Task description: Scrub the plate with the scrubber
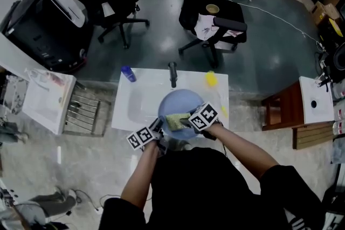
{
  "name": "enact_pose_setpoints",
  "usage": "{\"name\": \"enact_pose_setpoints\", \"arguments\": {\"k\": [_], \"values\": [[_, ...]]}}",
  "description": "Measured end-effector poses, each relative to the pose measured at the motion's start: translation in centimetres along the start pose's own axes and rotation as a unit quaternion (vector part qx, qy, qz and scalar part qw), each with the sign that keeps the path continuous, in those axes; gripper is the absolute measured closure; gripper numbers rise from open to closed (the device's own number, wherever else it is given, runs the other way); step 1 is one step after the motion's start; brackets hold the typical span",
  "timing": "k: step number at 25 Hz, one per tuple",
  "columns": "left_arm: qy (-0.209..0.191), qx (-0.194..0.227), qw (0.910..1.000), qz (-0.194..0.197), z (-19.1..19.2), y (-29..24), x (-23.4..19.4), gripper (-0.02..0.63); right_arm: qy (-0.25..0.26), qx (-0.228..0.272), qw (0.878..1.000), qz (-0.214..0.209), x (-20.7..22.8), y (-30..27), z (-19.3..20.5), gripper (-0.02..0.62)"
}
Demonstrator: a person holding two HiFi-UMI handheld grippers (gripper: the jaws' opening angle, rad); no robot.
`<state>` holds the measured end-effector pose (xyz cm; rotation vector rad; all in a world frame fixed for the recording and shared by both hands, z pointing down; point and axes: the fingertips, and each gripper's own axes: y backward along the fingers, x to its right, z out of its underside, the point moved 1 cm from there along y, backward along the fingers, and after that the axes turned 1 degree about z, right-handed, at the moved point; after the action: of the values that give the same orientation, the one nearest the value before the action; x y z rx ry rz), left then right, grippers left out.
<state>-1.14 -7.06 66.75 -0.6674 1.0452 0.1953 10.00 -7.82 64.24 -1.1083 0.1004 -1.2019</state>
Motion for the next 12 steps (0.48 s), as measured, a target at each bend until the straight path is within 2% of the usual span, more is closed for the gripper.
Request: {"name": "enact_pose_setpoints", "arguments": {"k": [3, 12], "values": [[0.002, -0.003, 0.9999, 0.012, 0.6, 0.0, 0.6, 0.546, 0.011, -0.034, 0.999, 0.012, 1.2, -0.8, 1.3, 0.534], [0.011, 0.007, 0.9999, 0.008, 1.1, 0.3, 0.5, 0.541, 0.005, -0.072, 0.997, 0.031, 4.0, -0.1, 4.5, 0.532]]}}
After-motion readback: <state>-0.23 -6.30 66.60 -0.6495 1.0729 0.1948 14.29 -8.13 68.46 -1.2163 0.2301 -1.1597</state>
